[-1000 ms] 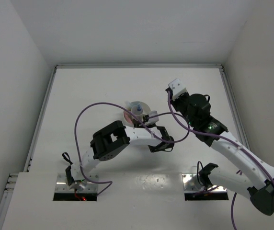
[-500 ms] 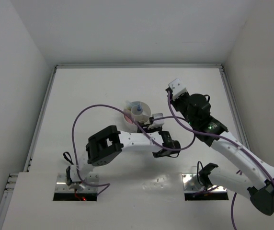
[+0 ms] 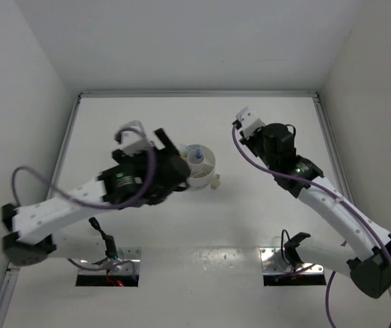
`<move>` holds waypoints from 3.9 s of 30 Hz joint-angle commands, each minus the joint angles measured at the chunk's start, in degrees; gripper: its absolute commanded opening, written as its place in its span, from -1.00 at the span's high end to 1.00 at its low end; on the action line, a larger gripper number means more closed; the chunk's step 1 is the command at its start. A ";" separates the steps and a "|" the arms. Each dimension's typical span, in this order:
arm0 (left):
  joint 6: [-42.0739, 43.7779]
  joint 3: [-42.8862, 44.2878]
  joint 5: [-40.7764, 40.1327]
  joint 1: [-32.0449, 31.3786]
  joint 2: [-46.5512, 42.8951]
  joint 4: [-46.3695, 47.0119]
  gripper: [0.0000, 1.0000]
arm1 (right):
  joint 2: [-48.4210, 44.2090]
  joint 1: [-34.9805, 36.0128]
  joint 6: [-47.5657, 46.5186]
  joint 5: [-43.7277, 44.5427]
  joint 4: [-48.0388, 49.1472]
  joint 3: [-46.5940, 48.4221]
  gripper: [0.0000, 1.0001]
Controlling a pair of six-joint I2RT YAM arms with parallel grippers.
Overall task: Sort the stationery into containers
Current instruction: Move the storage box to the center of the board, then pick up the stationery from the center of the board.
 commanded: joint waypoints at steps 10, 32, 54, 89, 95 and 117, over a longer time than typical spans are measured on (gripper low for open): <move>36.46 -17.95 25.02 9.05 -31.26 22.02 0.28 | 25.96 -4.58 14.14 -26.91 -25.12 12.58 0.60; 47.70 -24.91 41.10 24.16 -23.17 32.74 -0.99 | 43.89 -9.33 27.77 -44.24 -14.23 9.87 -0.24; 51.04 -28.87 45.41 31.02 -23.70 37.40 -0.99 | 50.58 -9.33 29.38 -46.77 -12.28 16.72 -0.16; 52.63 -30.54 56.49 38.40 -23.17 40.13 -0.99 | 46.19 -5.47 -16.87 -47.84 -15.02 11.98 -0.57; 52.63 -30.54 57.02 38.93 -22.64 40.13 -0.99 | 46.19 -4.94 -16.88 -47.84 -16.25 11.98 -0.57; 53.15 -30.54 58.25 40.07 -22.64 40.66 -0.99 | 44.25 -3.36 -19.60 -44.94 -22.75 8.11 -0.25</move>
